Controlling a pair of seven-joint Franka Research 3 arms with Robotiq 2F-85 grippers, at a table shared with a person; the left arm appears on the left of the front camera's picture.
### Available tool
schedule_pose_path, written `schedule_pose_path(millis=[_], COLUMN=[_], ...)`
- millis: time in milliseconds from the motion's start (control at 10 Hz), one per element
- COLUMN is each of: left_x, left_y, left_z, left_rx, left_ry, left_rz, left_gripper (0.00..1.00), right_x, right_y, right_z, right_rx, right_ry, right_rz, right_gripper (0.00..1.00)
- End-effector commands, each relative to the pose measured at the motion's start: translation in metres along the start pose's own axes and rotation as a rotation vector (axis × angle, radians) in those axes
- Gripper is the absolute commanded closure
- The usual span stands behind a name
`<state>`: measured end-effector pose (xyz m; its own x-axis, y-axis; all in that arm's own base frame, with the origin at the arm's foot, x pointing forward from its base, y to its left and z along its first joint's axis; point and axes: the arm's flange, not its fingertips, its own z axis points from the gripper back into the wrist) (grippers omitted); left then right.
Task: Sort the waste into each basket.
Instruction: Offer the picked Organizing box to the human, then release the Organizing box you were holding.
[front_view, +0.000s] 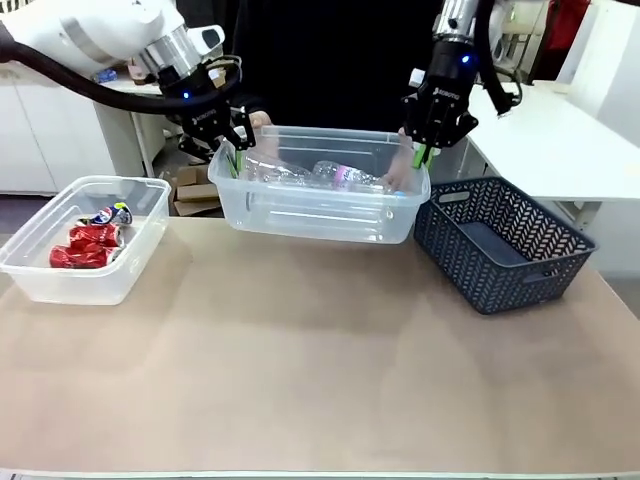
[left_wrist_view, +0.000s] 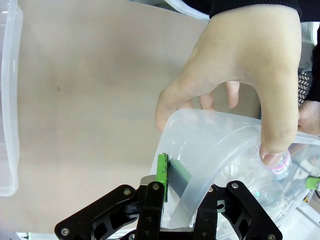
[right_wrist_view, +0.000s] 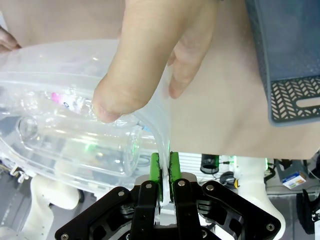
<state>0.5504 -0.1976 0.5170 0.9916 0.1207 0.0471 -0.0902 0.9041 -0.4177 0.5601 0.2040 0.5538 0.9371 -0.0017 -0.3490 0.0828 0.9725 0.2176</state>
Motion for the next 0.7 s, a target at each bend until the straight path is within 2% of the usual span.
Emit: schedule_pose_path(millis=[0, 600], left_x=[-0.0038, -0.0038], left_y=[0.0027, 0.0027], left_z=[0.0045, 0.0045], left_rx=[-0.007, -0.007], left_ry=[-0.019, -0.019], left_rz=[0.008, 0.008], left_gripper=[0.94, 0.94], right_x=[-0.0049, -0.0049], right_y=[0.0024, 0.0024], right_z=[-0.003, -0.003], right_rx=[-0.016, -0.016], right_ry=[0.003, 0.003], right_rz=[0.007, 0.007], right_gripper=[0.92, 0.92])
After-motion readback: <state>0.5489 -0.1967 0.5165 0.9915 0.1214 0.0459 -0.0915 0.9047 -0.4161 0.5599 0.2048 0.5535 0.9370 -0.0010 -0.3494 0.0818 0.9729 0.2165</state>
